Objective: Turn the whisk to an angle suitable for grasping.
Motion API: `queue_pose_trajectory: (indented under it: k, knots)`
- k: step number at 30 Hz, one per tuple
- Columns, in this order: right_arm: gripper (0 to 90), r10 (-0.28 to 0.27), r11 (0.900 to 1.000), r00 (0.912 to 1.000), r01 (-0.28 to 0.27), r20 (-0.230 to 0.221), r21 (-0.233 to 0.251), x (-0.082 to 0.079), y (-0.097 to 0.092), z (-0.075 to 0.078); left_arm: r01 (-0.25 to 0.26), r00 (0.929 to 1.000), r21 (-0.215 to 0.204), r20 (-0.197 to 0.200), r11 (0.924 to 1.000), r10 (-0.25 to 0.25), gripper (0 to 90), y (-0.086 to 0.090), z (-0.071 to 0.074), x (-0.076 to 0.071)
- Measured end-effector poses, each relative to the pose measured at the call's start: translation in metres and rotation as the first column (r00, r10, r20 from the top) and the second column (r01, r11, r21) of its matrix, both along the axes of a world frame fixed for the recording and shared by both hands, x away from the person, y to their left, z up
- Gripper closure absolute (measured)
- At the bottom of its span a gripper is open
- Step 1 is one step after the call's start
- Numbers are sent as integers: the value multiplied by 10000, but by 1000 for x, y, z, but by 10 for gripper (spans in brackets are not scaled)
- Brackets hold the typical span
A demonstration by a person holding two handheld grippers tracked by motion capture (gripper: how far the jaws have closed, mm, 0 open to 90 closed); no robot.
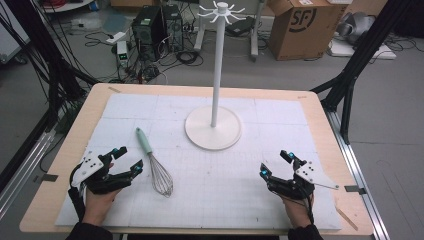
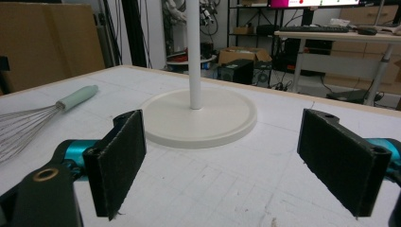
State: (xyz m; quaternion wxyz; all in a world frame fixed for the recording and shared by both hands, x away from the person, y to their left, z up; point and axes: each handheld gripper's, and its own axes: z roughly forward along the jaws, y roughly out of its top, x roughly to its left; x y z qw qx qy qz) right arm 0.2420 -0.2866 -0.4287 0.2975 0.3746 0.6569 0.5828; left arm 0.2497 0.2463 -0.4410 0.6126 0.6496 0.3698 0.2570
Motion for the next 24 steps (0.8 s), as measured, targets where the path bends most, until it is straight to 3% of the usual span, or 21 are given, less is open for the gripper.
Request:
queue_pose_trajectory:
  k: [8,11,13,17,24]
  knots:
    - [152,-4,10000,10000,4,-5,37,0,0,0,87,9991,-203,-417,9998,-95,263,-1,-1,2]
    - [152,6,10000,10000,-6,32,-25,0,0,0,109,9981,-327,-597,9994,-128,321,0,-2,4]
    - [152,13,10000,10000,-13,29,0,0,0,0,110,9965,-431,-829,9990,-146,418,0,-3,8]
    - [151,50,10000,10000,-50,-3,16,0,1,0,-272,9959,-82,-868,9996,264,541,0,1,22]
    - [152,4,10000,10000,-4,-73,30,1,1,0,-313,9912,194,-1277,9993,335,689,8,0,40]
